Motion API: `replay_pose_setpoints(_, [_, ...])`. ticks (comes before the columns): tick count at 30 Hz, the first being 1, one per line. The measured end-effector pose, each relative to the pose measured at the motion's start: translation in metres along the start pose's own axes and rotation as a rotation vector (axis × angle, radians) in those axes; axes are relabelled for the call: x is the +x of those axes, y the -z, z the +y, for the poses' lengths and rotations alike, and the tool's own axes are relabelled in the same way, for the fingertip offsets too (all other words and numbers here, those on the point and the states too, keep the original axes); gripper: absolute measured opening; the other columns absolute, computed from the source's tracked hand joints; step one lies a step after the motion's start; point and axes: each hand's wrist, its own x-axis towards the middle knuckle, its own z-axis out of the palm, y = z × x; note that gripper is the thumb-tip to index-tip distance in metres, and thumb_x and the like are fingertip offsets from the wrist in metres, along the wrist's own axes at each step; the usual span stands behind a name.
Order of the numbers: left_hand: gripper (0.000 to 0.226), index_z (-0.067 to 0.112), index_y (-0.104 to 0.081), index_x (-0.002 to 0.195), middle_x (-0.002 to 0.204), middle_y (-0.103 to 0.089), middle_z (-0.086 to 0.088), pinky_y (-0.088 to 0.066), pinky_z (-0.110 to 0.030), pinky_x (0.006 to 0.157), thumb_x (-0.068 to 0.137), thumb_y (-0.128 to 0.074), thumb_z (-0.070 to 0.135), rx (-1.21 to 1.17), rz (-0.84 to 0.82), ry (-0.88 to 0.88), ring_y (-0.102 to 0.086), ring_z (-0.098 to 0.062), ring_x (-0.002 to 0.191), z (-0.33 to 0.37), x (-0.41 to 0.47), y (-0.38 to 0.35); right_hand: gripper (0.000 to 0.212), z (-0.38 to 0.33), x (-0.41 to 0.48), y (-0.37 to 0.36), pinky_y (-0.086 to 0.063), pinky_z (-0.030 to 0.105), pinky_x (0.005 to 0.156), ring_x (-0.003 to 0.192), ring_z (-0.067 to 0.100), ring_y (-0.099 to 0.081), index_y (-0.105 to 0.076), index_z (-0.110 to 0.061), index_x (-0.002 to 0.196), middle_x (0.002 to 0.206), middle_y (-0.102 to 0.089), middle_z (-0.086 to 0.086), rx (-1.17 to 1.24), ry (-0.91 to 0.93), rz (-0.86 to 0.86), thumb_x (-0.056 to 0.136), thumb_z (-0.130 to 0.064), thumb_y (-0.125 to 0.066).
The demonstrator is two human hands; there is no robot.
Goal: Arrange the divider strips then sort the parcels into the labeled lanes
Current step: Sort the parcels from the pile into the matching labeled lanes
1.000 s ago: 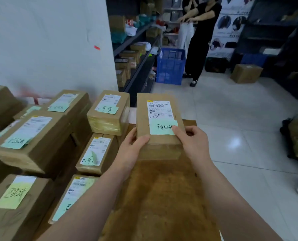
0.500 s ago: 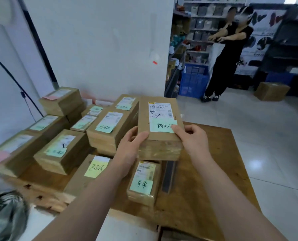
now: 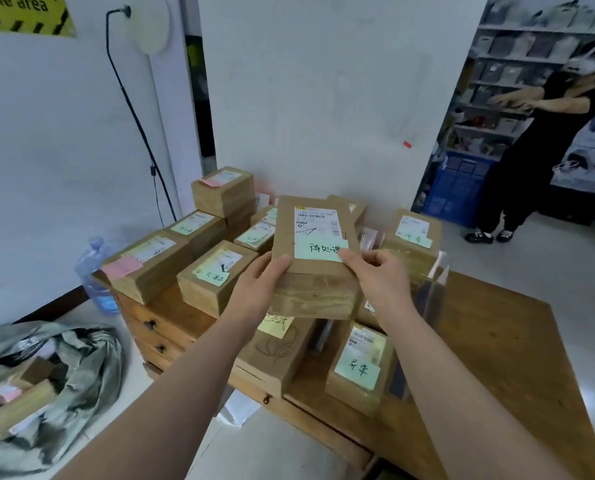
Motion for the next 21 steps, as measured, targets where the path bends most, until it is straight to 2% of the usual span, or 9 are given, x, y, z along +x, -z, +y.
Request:
replay_pose_setpoints(3, [0.031, 0.039, -0.065, 0.11, 0.105, -0.072, 0.009, -0.055, -0.035, 0.081, 0.087, -0.058, 0.058, -0.02, 0.035, 0.004, -0.069, -0.012, 0.092, -0.005, 0.012, 0.032, 0.034, -0.009, 0.002, -0.032, -0.049, 0.026, 0.061, 0.078, 0.009, -0.068, -0.068, -0.022, 0.09, 0.086, -0.071, -0.01, -0.04, 0.009, -0.019, 0.074, -0.052, -0.074])
replay_pose_setpoints(6, [0.035, 0.035, -0.063, 0.115, 0.099, -0.072, 0.008, -0.059, -0.032, 0.069, 0.088, -0.057, 0.057, -0.073, 0.023, 0.032, -0.072, -0.011, 0.084, -0.004, 0.031, 0.065, 0.032, -0.019, 0.009, -0.07, -0.049, 0.027, 0.06, 0.076, 0.01, -0.068, -0.069, -0.022, 0.085, 0.083, -0.071, -0.01, -0.061, 0.02, -0.002, 0.074, -0.052, -0.075])
replay_pose_setpoints(9, [0.038, 0.037, -0.059, 0.118, 0.108, -0.069, 0.008, -0.054, -0.032, 0.077, 0.089, -0.052, 0.06, -0.006, -0.023, 0.002, -0.067, -0.013, 0.095, -0.001, 0.055, 0.103, 0.03, -0.027, 0.017, -0.114, -0.055, 0.031, 0.069, 0.078, 0.01, -0.068, -0.069, -0.023, 0.085, 0.083, -0.072, -0.01, -0.062, 0.004, 0.013, 0.075, -0.05, -0.075])
replay_pose_setpoints(12, [0.022, 0.043, -0.059, 0.105, 0.104, -0.068, 0.012, -0.051, -0.03, 0.079, 0.093, -0.048, 0.057, 0.041, -0.068, -0.012, -0.065, -0.01, 0.095, 0.0, 0.083, 0.146, 0.03, -0.033, 0.022, -0.159, -0.052, 0.028, 0.068, 0.08, 0.01, -0.068, -0.069, -0.023, 0.089, 0.086, -0.072, -0.01, -0.039, -0.03, 0.034, 0.076, -0.049, -0.075])
replay_pose_setpoints(16, [0.04, 0.035, -0.058, 0.125, 0.109, -0.07, 0.007, -0.053, -0.035, 0.087, 0.092, -0.05, 0.057, 0.056, -0.105, 0.038, -0.067, -0.015, 0.099, -0.002, 0.114, 0.199, 0.029, -0.04, 0.024, -0.216, -0.054, 0.029, 0.068, 0.08, 0.011, -0.068, -0.069, -0.022, 0.09, 0.087, -0.072, -0.009, -0.026, -0.078, 0.042, 0.077, -0.047, -0.075])
replay_pose_setpoints(21, [0.054, 0.034, -0.064, 0.119, 0.104, -0.074, 0.004, -0.054, -0.036, 0.081, 0.075, -0.053, 0.062, 0.074, -0.139, 0.068, -0.071, -0.017, 0.093, -0.003, 0.149, 0.246, 0.029, -0.047, 0.03, -0.267, -0.044, 0.018, 0.056, 0.074, 0.004, -0.066, -0.07, -0.025, 0.089, 0.083, -0.071, -0.013, -0.045, -0.094, 0.067, 0.077, -0.05, -0.075])
